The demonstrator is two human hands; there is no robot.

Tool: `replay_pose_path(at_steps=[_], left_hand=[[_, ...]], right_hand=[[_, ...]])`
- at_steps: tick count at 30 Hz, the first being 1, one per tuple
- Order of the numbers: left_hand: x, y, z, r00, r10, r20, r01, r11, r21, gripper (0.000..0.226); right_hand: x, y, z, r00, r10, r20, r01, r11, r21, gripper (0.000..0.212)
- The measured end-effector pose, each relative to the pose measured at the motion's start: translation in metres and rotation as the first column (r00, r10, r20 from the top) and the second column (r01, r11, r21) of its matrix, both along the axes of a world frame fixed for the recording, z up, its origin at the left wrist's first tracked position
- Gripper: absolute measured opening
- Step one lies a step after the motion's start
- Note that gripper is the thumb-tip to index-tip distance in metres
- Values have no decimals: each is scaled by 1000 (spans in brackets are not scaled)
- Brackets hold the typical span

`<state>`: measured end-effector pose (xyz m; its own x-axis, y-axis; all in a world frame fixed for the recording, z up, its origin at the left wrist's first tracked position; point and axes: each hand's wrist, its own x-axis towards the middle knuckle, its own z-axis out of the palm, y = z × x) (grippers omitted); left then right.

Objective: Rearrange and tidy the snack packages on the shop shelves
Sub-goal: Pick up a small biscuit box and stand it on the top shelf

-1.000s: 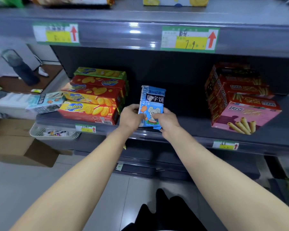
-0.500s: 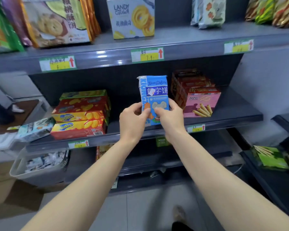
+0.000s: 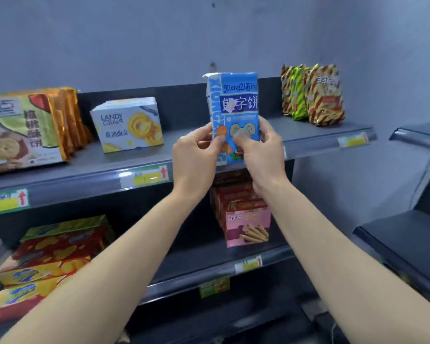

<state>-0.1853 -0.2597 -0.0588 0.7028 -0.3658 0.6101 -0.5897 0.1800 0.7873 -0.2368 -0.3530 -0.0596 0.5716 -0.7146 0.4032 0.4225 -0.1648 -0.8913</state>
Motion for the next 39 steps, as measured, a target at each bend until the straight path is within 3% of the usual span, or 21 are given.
replay_pose_path(at_steps=[6,13,25,29,32,35,39], left_hand=[[48,-80,28,999,4,-38,-5,1000,-28,20],[102,-142,17,978,107,-180,-91,991,94,14],[125,-165,23,952,129,-277,-71,975,212,27],[123,-159,26,955,206,-213,-141,949,283,27],[119,-149,29,955,262,-138,-218,937,273,28],[111,-131,35,956,289,-41,-269,928,258,31],[80,-90,35,955,285,86,-298,923,244,29]], right_hand=[[43,-92,30,999,-4,-44,-4,985,-171,41],[88,-166,25,953,118,-278,-186,955,-232,49],[133,-202,19,892,-101,-441,-105,902,-418,45],[124,-197,23,867,-193,-459,-60,874,-481,45],[112,-186,29,884,-287,-368,39,831,-555,44],[97,-161,34,931,-269,-248,79,810,-581,40],[72,-105,34,969,-141,-204,-12,794,-608,37]])
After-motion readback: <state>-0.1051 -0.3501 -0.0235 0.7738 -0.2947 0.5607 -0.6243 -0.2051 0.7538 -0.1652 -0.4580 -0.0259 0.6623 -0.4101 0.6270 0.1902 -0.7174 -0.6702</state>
